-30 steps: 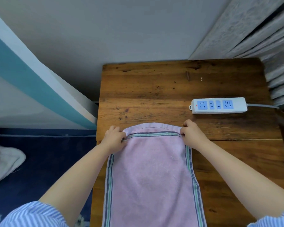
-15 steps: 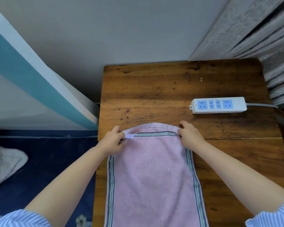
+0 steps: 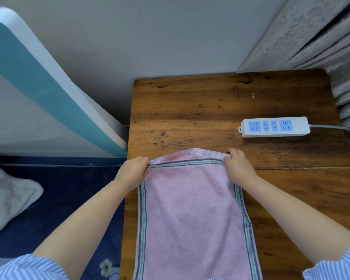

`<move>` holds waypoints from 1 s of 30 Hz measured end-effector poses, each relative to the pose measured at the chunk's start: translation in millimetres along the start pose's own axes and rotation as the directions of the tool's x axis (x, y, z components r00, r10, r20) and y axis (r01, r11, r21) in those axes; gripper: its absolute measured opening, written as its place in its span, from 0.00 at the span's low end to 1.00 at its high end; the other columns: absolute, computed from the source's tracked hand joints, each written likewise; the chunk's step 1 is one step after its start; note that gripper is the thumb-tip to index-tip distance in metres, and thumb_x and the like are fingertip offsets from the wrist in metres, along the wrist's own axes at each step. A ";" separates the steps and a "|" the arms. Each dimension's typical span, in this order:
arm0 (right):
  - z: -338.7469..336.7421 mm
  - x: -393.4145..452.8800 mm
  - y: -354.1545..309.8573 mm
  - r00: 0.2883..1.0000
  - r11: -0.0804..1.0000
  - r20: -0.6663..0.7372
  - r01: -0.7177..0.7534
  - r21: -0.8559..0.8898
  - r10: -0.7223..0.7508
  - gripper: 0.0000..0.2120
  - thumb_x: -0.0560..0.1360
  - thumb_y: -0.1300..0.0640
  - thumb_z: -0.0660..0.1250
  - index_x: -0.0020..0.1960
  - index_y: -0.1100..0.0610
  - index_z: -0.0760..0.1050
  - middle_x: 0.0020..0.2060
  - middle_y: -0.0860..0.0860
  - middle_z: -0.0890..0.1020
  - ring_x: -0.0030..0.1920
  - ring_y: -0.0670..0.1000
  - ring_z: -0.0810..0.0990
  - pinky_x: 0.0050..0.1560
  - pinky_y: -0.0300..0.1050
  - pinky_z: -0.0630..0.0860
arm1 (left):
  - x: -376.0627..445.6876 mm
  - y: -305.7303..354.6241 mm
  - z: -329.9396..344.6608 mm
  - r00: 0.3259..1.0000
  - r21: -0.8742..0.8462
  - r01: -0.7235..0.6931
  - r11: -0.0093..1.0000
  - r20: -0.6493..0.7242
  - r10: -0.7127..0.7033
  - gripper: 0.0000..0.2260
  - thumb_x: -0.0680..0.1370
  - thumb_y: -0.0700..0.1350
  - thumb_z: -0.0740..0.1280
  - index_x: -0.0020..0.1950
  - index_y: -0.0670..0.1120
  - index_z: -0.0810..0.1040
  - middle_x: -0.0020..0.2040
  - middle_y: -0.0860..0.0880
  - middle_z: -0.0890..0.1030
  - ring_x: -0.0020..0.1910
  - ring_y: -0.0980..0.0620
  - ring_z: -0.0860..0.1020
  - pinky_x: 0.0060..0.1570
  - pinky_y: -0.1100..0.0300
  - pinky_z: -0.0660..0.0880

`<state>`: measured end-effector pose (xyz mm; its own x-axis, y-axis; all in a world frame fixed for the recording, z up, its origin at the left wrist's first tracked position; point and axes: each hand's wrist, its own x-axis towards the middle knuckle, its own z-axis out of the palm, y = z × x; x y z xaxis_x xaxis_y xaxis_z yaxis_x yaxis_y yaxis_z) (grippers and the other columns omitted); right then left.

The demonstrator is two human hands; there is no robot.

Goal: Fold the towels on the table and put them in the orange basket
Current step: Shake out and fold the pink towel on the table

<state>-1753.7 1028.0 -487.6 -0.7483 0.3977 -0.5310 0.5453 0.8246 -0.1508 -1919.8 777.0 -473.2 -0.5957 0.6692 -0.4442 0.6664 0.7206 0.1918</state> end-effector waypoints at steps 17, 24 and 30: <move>-17.6 6.1 -0.4 0.987 0.995 0.125 0.102 0.001 -0.101 0.04 0.73 0.64 0.63 0.48 0.61 0.72 0.46 0.53 0.70 0.43 0.49 0.68 0.34 0.36 0.63 | -8.9 -0.8 1.8 0.998 0.002 0.041 0.999 -0.045 -0.041 0.09 0.80 0.46 0.57 0.53 0.43 0.72 0.50 0.45 0.80 0.47 0.45 0.78 0.42 0.54 0.73; -33.6 -3.4 9.6 0.970 0.978 0.129 0.205 0.041 -0.208 0.06 0.72 0.60 0.66 0.36 0.59 0.74 0.45 0.50 0.66 0.43 0.50 0.69 0.36 0.40 0.65 | -13.0 -1.5 1.6 0.991 -0.048 0.075 0.996 -0.112 -0.080 0.08 0.80 0.46 0.57 0.53 0.43 0.72 0.46 0.44 0.80 0.43 0.44 0.78 0.37 0.55 0.71; -52.6 -20.6 20.8 0.974 0.968 0.040 0.217 0.124 -0.223 0.06 0.72 0.60 0.67 0.46 0.61 0.80 0.40 0.51 0.75 0.42 0.49 0.74 0.40 0.38 0.68 | -21.3 -6.9 -3.5 0.984 -0.036 0.132 0.991 -0.113 -0.135 0.06 0.80 0.46 0.57 0.54 0.45 0.69 0.46 0.46 0.80 0.41 0.46 0.77 0.35 0.57 0.68</move>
<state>-1746.9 1058.1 -435.9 -0.8355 0.1870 -0.5167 0.4124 0.8349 -0.3646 -1913.2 758.4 -462.0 -0.7271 0.5817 -0.3647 0.5651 0.8087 0.1632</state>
